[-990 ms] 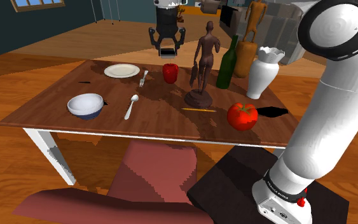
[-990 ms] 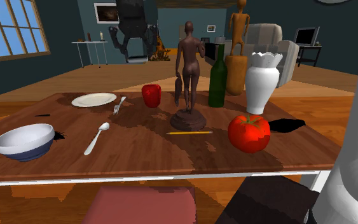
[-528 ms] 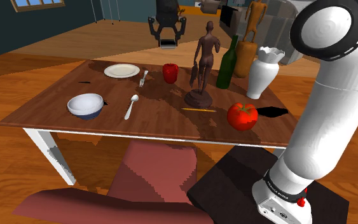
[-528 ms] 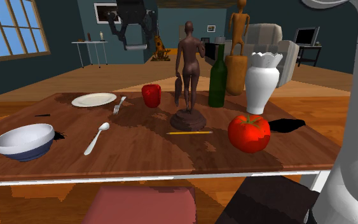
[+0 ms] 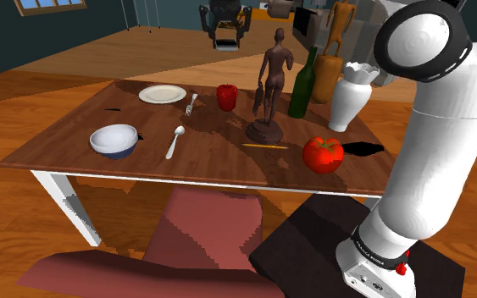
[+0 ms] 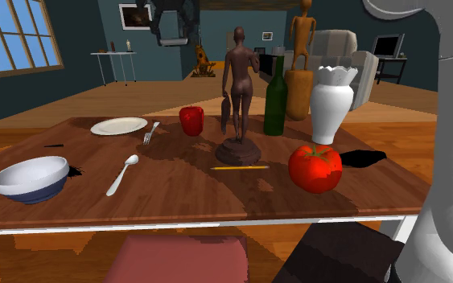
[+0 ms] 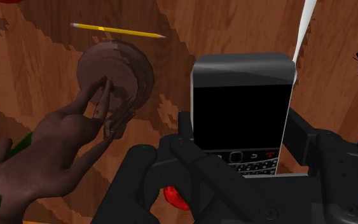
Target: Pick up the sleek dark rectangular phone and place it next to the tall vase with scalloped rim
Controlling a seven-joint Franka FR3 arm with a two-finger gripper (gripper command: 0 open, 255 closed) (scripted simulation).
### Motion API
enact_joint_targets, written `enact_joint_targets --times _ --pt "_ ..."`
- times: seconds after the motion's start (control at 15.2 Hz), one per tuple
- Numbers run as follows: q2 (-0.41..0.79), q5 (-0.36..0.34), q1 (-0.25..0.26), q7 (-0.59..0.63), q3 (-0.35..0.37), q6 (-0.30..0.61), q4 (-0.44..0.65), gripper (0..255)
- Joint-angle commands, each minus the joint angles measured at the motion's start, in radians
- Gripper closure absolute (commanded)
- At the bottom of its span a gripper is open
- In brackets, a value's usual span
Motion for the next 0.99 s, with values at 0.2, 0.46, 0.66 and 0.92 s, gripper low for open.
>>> enact_joint_targets --times 0.2,0.46,0.66,0.92 --pt "-0.189 0.068 -0.102 -0.102 -0.037 0.077 -0.250 255" --pt "-0.318 0.104 -0.161 -0.201 -0.088 0.116 -0.406 255" --pt "-0.398 0.119 -0.195 -0.276 -0.130 0.134 -0.497 255" --pt "-0.486 0.125 -0.233 -0.376 -0.191 0.149 -0.595 255"
